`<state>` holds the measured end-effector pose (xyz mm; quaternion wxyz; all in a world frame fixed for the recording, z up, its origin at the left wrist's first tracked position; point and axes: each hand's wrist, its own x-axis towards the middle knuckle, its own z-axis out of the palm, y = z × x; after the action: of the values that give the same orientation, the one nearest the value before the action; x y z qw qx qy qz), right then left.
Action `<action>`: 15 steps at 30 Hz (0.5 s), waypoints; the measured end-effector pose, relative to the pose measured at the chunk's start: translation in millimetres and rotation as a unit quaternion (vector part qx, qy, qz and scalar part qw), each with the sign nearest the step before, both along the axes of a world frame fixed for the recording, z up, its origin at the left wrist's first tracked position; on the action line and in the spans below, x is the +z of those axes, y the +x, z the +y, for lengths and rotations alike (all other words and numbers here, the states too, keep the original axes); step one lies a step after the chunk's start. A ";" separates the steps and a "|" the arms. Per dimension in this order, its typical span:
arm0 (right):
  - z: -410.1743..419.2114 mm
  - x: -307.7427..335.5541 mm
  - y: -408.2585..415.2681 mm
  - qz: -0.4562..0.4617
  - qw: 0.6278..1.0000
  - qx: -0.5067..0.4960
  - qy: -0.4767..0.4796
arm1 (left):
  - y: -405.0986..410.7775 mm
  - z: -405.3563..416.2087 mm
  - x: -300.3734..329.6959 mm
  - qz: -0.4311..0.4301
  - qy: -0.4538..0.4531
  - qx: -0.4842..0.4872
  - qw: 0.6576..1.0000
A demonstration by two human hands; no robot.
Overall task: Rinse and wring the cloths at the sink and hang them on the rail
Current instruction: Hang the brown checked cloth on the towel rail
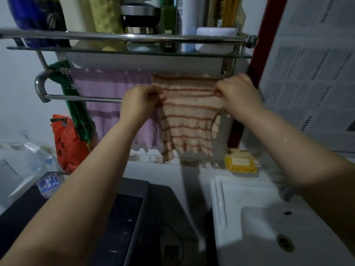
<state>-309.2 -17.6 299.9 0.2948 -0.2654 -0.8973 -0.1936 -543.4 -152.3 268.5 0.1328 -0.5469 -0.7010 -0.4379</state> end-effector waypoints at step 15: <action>-36.3 -26.7 18.4 -0.032 0.999 0.004 0.007 | 29.3 -2.0 -10.0 0.201 0.008 0.047 0.978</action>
<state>-290.8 -53.9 273.2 0.2681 -0.2537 -0.9061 -0.2069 -514.1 -154.3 258.5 0.2961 -0.5892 -0.6815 -0.3173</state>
